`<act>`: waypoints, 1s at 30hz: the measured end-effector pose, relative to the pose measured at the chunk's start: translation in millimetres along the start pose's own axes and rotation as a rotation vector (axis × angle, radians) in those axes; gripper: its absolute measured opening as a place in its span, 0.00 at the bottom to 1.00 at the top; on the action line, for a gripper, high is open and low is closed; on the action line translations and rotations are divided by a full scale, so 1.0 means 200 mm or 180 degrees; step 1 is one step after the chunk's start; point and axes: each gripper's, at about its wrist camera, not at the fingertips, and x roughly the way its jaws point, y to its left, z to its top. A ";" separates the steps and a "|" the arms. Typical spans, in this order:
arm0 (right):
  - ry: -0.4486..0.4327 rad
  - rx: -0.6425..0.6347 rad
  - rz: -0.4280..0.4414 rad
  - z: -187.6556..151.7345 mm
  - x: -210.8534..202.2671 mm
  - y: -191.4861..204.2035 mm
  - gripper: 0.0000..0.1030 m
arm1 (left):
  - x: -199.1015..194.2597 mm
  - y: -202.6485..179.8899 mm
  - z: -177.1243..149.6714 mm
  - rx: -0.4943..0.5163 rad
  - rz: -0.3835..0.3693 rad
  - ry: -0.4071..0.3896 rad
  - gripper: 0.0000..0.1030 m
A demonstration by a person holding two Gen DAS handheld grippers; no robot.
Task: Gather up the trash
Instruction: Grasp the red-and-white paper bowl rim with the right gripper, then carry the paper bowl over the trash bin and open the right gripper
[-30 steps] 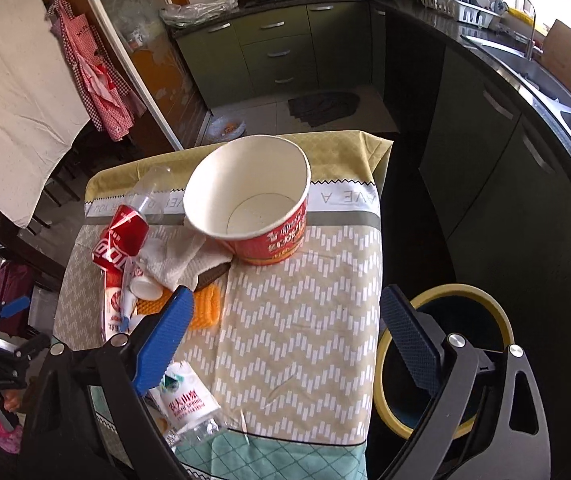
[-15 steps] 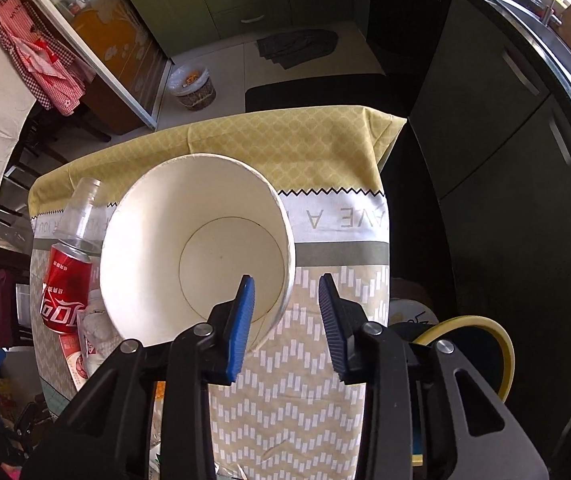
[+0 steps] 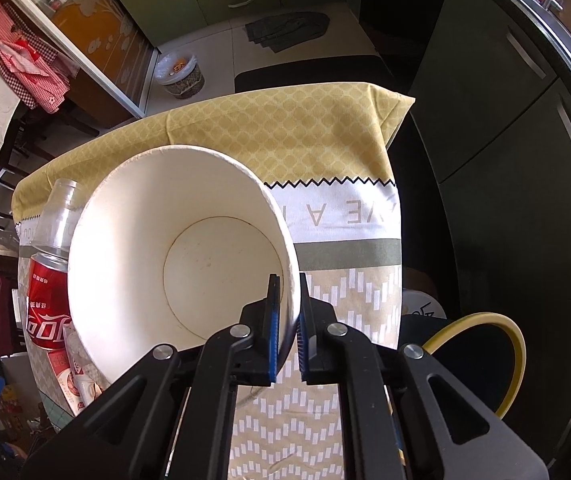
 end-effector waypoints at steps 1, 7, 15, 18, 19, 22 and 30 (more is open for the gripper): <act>-0.0013 0.0007 0.0000 0.00 0.00 0.00 0.06 | -0.01 -0.01 0.00 0.0015 0.0003 -0.0007 0.94; -0.0101 0.0049 0.0133 -0.01 -0.04 -0.02 0.05 | -0.07 0.01 0.06 -0.0016 0.0027 -0.0071 0.94; -0.0309 0.0094 0.0353 -0.11 -0.29 -0.16 0.05 | -0.07 0.09 0.22 -0.0161 0.0095 -0.0126 0.94; -0.0343 0.0175 0.0314 -0.21 -0.40 -0.32 0.05 | -0.05 0.07 0.25 -0.0148 0.0075 -0.0112 0.94; -0.0354 0.0229 0.0279 -0.25 -0.43 -0.39 0.05 | -0.05 0.05 0.25 -0.0129 0.0056 -0.0109 0.94; -0.0343 0.0418 0.0164 -0.38 -0.48 -0.63 0.05 | -0.04 0.00 0.25 -0.0024 0.0005 -0.0106 0.94; -0.0042 0.1054 -0.0077 -0.69 -0.15 -1.26 0.05 | 0.00 -0.11 0.28 0.0089 -0.0022 -0.0052 0.94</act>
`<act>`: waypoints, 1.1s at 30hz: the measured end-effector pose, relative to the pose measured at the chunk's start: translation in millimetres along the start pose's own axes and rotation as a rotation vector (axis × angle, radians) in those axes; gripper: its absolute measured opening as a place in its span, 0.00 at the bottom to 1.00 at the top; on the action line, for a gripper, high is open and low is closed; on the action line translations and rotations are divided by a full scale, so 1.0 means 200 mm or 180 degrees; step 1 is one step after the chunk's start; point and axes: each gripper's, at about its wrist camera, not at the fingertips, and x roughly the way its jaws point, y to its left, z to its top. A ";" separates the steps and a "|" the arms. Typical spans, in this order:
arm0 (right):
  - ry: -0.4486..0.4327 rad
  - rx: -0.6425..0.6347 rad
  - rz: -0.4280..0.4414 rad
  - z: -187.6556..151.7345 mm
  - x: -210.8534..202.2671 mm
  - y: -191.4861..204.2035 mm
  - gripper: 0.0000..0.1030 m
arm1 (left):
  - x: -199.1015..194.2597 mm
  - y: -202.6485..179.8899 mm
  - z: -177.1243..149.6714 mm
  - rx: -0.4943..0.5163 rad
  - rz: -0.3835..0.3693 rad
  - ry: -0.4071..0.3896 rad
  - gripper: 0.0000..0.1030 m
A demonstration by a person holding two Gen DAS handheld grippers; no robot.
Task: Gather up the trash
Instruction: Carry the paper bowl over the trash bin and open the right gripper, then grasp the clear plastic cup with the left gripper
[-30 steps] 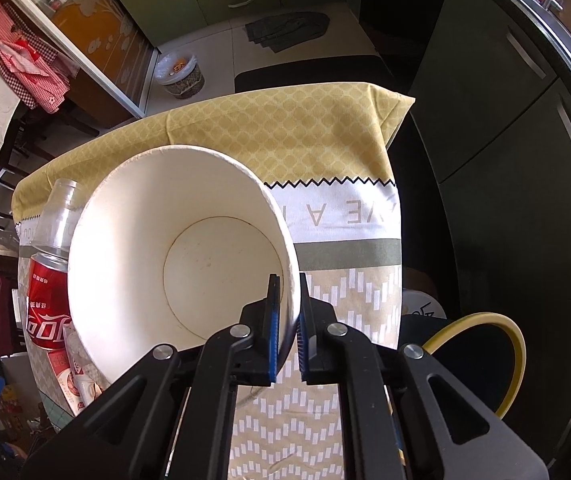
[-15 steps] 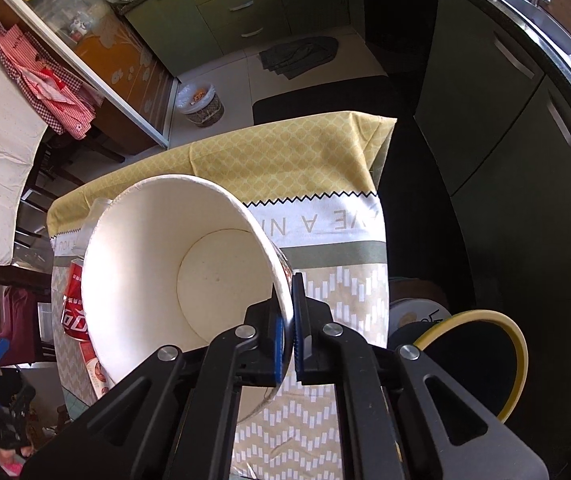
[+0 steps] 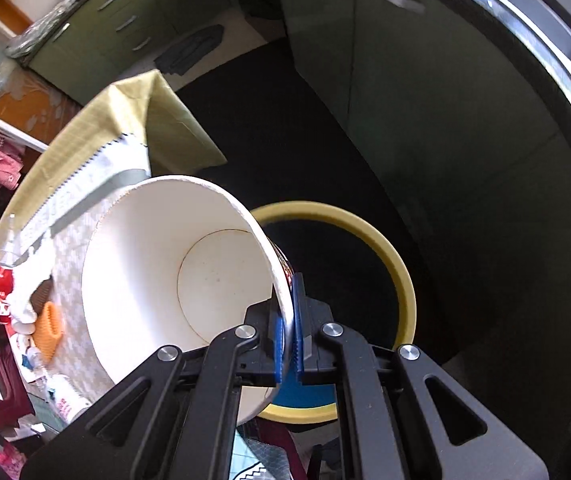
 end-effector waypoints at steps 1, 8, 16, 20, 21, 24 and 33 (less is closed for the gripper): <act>0.0057 0.0044 -0.0040 -0.01 0.08 -0.05 0.05 | 0.01 -0.01 0.00 0.0013 0.0003 0.0011 0.94; 0.0423 0.0177 -0.0050 -0.05 0.57 -0.19 0.07 | 0.01 -0.03 0.02 0.0062 0.0074 0.0066 0.94; 0.0368 0.0149 -0.0123 -0.06 0.61 -0.26 0.27 | 0.06 -0.03 0.07 0.0045 0.0094 0.0116 0.94; 0.0241 0.0094 -0.0062 -0.10 0.48 -0.25 0.28 | 0.11 -0.02 0.13 -0.0035 0.0025 0.0177 0.94; 0.0209 0.0077 -0.0034 -0.11 0.44 -0.24 0.29 | 0.12 -0.01 0.15 -0.0057 0.0020 0.0182 0.94; 0.0132 0.0002 0.0037 -0.17 0.36 -0.23 0.30 | 0.17 0.03 0.22 -0.0066 0.0151 0.0158 0.94; 0.0154 -0.0196 0.0200 -0.17 0.30 -0.05 0.30 | 0.40 0.17 0.33 0.0011 0.0605 0.0321 0.83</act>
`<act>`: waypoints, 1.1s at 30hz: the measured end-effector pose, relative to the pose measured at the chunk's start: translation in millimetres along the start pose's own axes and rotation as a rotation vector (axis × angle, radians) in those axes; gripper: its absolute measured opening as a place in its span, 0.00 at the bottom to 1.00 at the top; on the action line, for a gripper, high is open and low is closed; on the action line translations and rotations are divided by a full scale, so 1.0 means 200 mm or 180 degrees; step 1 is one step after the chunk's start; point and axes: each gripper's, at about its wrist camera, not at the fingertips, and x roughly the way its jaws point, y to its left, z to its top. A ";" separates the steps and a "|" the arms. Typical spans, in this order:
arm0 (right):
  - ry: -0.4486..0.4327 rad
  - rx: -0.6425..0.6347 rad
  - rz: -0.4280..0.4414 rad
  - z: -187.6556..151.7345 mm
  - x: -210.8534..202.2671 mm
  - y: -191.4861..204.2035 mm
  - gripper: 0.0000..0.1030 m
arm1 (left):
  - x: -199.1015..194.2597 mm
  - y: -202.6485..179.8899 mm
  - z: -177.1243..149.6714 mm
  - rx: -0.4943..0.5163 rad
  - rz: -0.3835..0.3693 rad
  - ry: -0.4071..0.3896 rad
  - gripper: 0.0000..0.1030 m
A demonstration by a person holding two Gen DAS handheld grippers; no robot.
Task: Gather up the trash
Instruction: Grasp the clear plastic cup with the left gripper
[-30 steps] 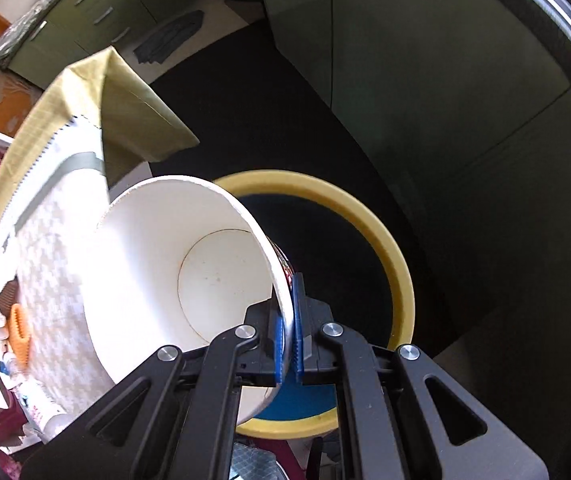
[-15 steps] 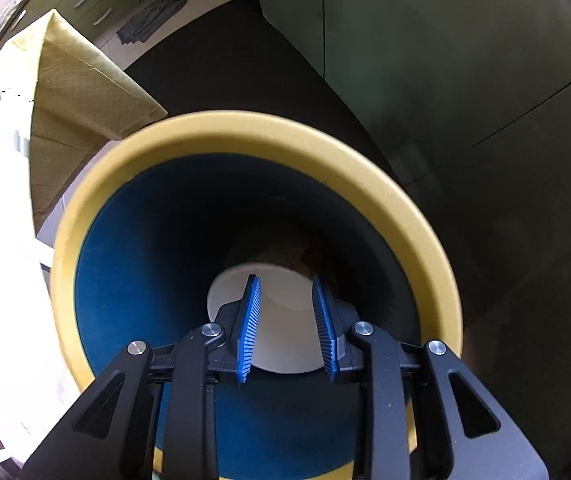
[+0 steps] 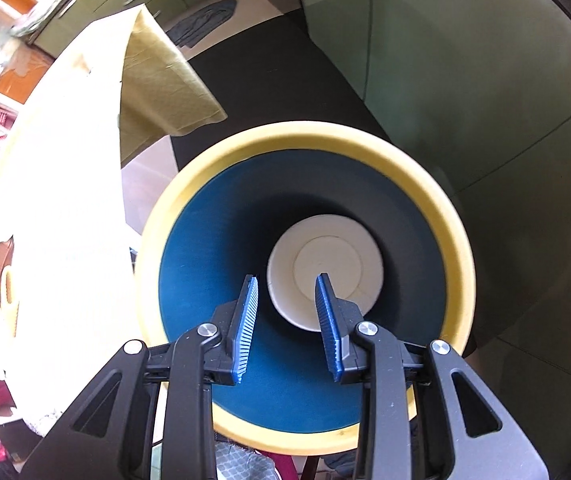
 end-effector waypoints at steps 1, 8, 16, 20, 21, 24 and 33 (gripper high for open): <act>0.0007 -0.0022 0.0014 0.00 0.00 0.02 0.30 | 0.02 0.02 0.01 -0.0024 -0.0010 0.0031 0.79; 0.0023 -0.0139 0.0067 -0.02 -0.03 0.12 0.36 | 0.15 0.09 0.08 -0.0114 0.0055 0.0090 0.63; 0.0028 -0.0223 0.0081 -0.02 -0.05 0.21 0.36 | 0.29 0.10 0.13 -0.0192 0.0012 0.0144 0.51; 0.0031 -0.0256 0.0076 -0.03 -0.06 0.23 0.36 | 0.35 0.11 0.14 -0.0263 -0.0070 0.0186 0.37; 0.0029 -0.0261 0.0073 -0.02 -0.06 0.24 0.36 | 0.37 0.11 0.15 -0.0280 -0.0084 0.0201 0.33; 0.0012 -0.0265 0.0078 -0.03 -0.05 0.25 0.36 | 0.39 0.10 0.16 -0.0318 -0.0157 0.0204 0.16; 0.0011 -0.0263 0.0082 -0.03 -0.04 0.23 0.36 | 0.26 0.08 0.18 -0.0347 -0.0247 -0.0097 0.05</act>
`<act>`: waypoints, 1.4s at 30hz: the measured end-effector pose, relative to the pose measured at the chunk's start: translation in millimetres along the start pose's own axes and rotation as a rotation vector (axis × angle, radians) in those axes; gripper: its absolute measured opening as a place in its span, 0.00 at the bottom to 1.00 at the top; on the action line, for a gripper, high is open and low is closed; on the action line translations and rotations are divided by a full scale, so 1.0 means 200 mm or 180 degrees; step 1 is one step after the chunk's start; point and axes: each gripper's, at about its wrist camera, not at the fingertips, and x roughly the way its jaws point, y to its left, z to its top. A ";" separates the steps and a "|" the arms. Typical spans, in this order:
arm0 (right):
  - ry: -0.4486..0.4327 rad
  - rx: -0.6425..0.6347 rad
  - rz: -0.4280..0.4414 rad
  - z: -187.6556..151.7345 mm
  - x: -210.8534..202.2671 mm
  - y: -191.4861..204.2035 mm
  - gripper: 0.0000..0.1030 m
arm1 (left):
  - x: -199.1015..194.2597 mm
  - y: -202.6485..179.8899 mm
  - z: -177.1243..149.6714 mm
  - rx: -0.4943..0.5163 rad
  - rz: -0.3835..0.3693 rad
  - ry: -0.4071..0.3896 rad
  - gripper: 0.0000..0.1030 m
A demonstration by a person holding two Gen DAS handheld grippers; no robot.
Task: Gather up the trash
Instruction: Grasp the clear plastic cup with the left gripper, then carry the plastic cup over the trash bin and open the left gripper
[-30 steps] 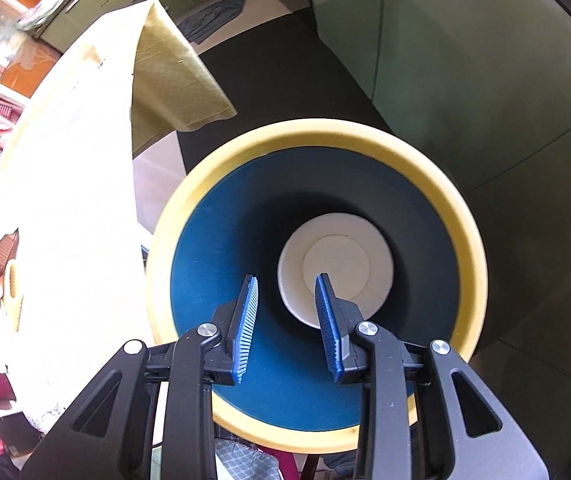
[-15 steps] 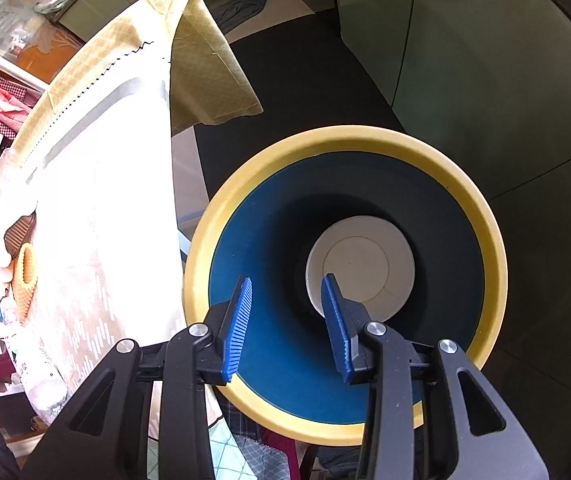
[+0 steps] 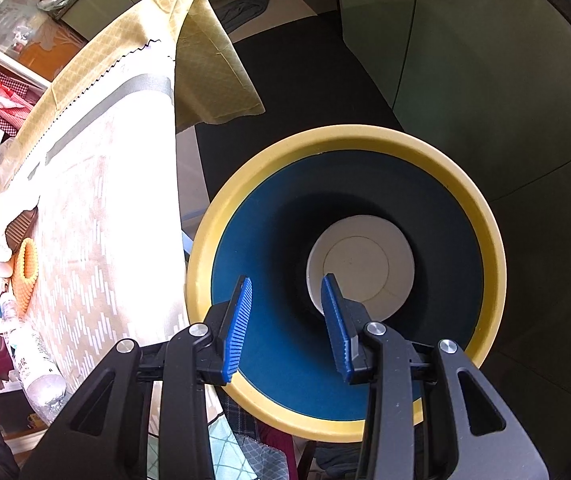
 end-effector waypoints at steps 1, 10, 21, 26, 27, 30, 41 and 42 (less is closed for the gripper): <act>-0.0002 -0.0005 0.0005 0.00 0.00 0.00 0.36 | -0.02 -0.01 0.00 0.0007 -0.0022 -0.0017 0.05; -0.0061 -0.0015 0.0010 -0.04 -0.03 -0.02 0.36 | -0.25 -0.15 -0.07 0.0194 -0.0243 -0.0058 0.05; -0.0347 0.0036 -0.0003 -0.18 -0.25 -0.13 0.36 | -0.70 -0.84 -0.31 0.1071 -0.0925 -0.0214 0.05; -0.0472 0.0068 -0.0053 -0.30 -0.37 -0.21 0.36 | -0.69 -1.35 -0.37 0.1598 -0.1221 -0.0118 0.05; -0.0494 0.0074 -0.0062 -0.33 -0.39 -0.23 0.36 | -0.66 -1.44 -0.38 0.1672 -0.1249 -0.0081 0.05; -0.0546 0.0106 -0.0068 -0.42 -0.45 -0.29 0.36 | -0.53 -1.74 -0.41 0.1861 -0.1285 0.0041 0.05; -0.0583 0.0332 -0.0103 -0.64 -0.53 -0.55 0.37 | -0.14 -2.28 -0.47 0.2032 -0.1088 0.0335 0.28; -0.0586 0.0341 -0.0102 -0.65 -0.53 -0.56 0.37 | -0.15 -2.28 -0.48 0.2035 -0.1103 0.0340 0.32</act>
